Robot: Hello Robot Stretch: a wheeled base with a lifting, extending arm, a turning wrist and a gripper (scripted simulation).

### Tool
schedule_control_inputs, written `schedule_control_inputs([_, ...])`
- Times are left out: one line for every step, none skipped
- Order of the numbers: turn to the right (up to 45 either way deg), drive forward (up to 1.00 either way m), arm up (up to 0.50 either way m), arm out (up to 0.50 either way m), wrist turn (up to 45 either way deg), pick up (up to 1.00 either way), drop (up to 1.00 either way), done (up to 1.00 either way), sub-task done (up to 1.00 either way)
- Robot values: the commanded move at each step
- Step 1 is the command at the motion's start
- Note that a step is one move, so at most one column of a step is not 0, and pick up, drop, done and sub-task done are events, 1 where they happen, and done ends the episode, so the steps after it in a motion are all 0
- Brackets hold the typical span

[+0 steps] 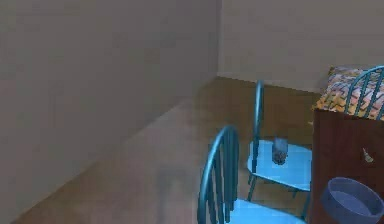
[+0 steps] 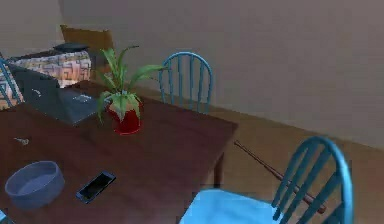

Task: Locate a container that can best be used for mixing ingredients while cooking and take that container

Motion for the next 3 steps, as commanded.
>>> schedule_control_inputs([-39.0,0.0,0.0,0.0,0.0,0.0,0.0,0.0,0.0])
schedule_control_inputs([0.0,0.0,0.5,0.0,0.0,0.0,0.0,0.0,0.0])
schedule_control_inputs([0.0,0.0,0.34,0.0,0.0,0.0,0.0,0.0,0.0])
